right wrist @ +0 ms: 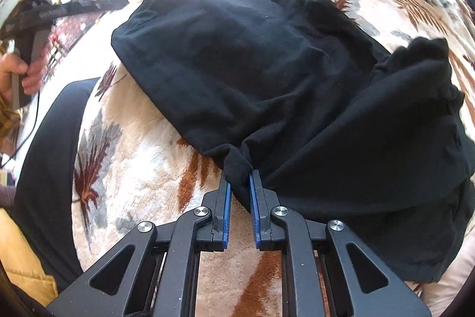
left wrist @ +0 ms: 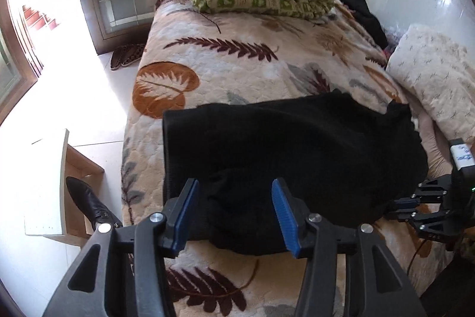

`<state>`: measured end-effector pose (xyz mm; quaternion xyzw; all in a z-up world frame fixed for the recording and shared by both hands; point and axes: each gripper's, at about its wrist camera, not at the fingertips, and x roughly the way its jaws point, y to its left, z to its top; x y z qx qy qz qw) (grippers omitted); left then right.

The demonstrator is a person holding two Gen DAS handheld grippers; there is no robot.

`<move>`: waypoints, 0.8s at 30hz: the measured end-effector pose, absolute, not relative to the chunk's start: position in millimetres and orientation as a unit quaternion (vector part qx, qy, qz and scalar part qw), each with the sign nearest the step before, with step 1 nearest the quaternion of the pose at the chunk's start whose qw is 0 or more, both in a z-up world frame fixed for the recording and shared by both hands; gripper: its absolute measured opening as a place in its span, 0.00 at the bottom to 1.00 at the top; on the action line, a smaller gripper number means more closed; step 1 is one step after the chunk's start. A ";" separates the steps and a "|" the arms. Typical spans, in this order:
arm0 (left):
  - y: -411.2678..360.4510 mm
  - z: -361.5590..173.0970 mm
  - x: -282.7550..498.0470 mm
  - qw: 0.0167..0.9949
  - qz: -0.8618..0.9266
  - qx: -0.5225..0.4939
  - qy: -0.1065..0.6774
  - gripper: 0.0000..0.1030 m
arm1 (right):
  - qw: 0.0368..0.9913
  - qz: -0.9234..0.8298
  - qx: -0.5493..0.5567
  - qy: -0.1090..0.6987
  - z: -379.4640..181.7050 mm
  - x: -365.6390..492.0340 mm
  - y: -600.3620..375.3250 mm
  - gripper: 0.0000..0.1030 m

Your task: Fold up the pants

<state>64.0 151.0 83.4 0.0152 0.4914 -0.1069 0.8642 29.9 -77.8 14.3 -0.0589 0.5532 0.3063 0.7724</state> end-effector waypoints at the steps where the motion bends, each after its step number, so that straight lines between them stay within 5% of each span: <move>1: 145.2 71.7 67.9 0.857 -0.098 0.029 0.504 0.52 | 0.775 0.301 -0.049 0.554 14.5 29.8 -80.2 0.13; 4: 147.2 35.5 71.4 0.837 -0.071 0.052 0.540 0.56 | 0.771 0.288 -0.017 0.567 19.9 35.2 -93.4 0.14; 7: 153.6 33.3 62.0 0.845 -0.063 0.067 0.526 0.67 | 0.784 0.267 0.036 0.560 43.4 45.5 -124.7 0.27; 14: 148.7 71.2 62.3 0.868 -0.080 0.042 0.489 0.65 | 0.843 0.147 0.113 0.506 85.9 63.8 -224.1 0.28; 24: 54.0 89.7 78.4 0.866 -0.175 0.036 0.466 0.65 | 0.816 0.039 0.262 0.513 32.8 75.9 -294.0 0.30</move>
